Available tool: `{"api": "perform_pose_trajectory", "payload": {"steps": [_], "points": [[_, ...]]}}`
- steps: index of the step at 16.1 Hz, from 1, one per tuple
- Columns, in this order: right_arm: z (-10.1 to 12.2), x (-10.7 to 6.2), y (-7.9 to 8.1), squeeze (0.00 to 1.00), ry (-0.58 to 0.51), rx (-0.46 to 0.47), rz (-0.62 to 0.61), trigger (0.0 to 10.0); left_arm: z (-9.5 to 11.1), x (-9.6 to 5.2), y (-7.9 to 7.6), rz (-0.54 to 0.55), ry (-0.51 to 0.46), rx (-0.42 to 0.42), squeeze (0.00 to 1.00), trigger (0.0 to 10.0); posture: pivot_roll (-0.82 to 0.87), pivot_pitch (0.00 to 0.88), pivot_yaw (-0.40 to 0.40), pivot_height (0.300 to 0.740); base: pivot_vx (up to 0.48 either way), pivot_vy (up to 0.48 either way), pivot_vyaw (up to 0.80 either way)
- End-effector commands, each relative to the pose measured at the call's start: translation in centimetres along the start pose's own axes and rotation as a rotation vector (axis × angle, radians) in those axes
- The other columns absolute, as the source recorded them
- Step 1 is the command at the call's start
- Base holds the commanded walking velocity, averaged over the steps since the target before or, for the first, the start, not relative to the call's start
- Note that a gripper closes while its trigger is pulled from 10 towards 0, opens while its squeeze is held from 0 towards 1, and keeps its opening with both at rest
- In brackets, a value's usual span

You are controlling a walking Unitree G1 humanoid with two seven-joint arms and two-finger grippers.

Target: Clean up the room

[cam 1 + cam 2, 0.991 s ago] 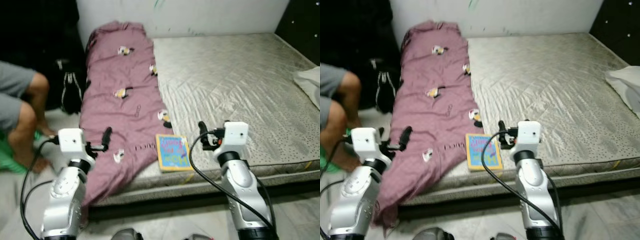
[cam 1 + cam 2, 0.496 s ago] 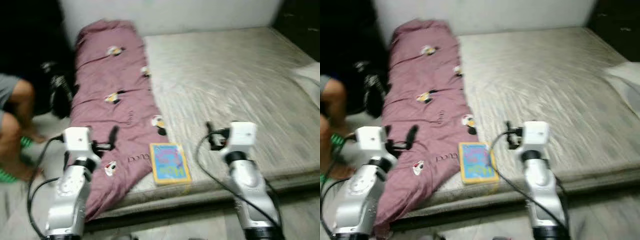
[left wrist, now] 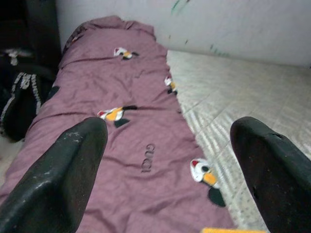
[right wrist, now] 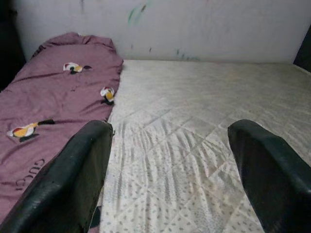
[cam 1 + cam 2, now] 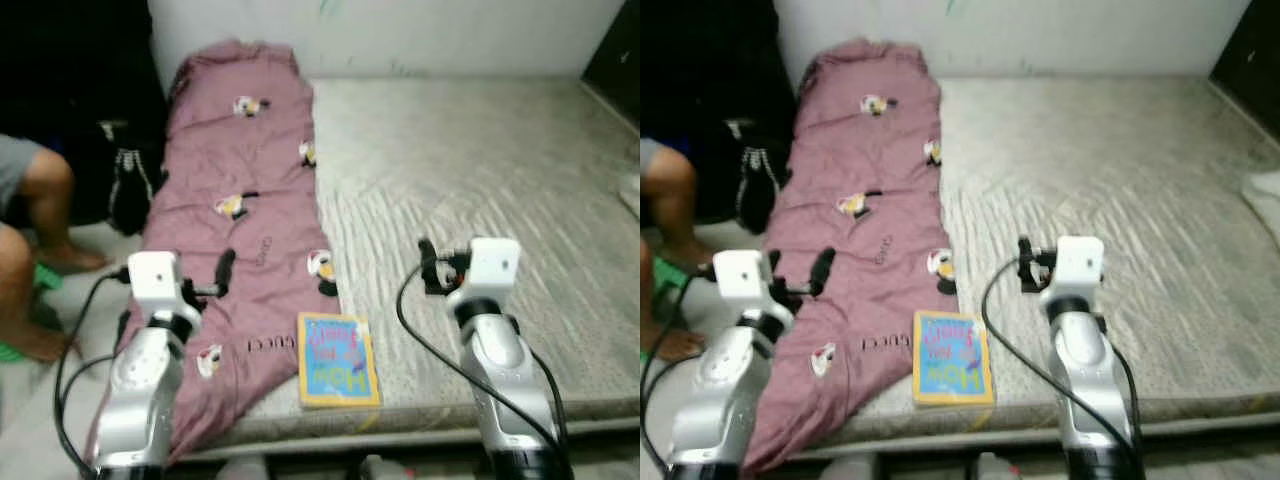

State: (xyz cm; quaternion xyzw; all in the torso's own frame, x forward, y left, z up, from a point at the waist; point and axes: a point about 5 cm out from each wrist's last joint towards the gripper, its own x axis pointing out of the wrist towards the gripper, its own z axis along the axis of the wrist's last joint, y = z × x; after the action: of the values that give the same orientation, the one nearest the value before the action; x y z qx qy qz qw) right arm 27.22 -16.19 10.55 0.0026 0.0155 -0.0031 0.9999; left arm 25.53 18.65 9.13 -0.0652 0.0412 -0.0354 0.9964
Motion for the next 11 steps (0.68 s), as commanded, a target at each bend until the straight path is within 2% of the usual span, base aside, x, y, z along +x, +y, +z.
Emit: {"api": "perform_pose_trajectory", "payload": {"steps": [1, 3, 4, 7, 8, 11], "points": [[-0.1, 0.0, 0.2, 0.00, 0.005, -0.003, 0.004, 10.0, 0.4, 0.2, 0.2, 0.000, -0.008, 0.001, 0.00, 10.0, 0.01, 0.000, 0.006, 0.740, 0.000, 0.000, -0.49], [0.1, 0.2, 0.1, 0.00, 0.001, -0.009, 0.005, 10.0, 0.9, 0.4, 0.2, -0.021, -0.038, -0.008, 0.00, 10.0, 0.00, 0.000, 0.000, 0.740, 0.000, 0.000, 0.00], [0.3, 0.3, 0.2, 0.00, -0.009, -0.018, 0.011, 10.0, 1.0, 0.5, 0.1, -0.017, -0.038, 0.015, 0.00, 10.0, 0.00, 0.000, 0.000, 0.740, 0.000, 0.000, 0.00], [0.9, 1.1, 0.9, 0.00, -0.029, -0.012, 0.045, 10.0, 1.6, 1.3, 0.3, 0.007, -0.046, 0.005, 0.00, 10.0, 0.01, 0.000, 0.003, 0.740, 0.000, 0.000, 0.00], [1.1, 1.1, 1.2, 0.00, -0.031, -0.018, 0.055, 10.0, 1.8, 0.9, 0.7, 0.029, -0.061, -0.001, 0.00, 10.0, 0.01, 0.000, -0.001, 0.740, 0.000, 0.000, 0.00], [0.5, 0.6, 1.0, 0.00, -0.026, -0.021, 0.064, 10.0, 0.0, -0.6, 0.8, 0.070, -0.019, 0.035, 0.00, 10.0, 0.01, 0.000, -0.022, 0.740, 0.000, 0.000, 0.00]]}}
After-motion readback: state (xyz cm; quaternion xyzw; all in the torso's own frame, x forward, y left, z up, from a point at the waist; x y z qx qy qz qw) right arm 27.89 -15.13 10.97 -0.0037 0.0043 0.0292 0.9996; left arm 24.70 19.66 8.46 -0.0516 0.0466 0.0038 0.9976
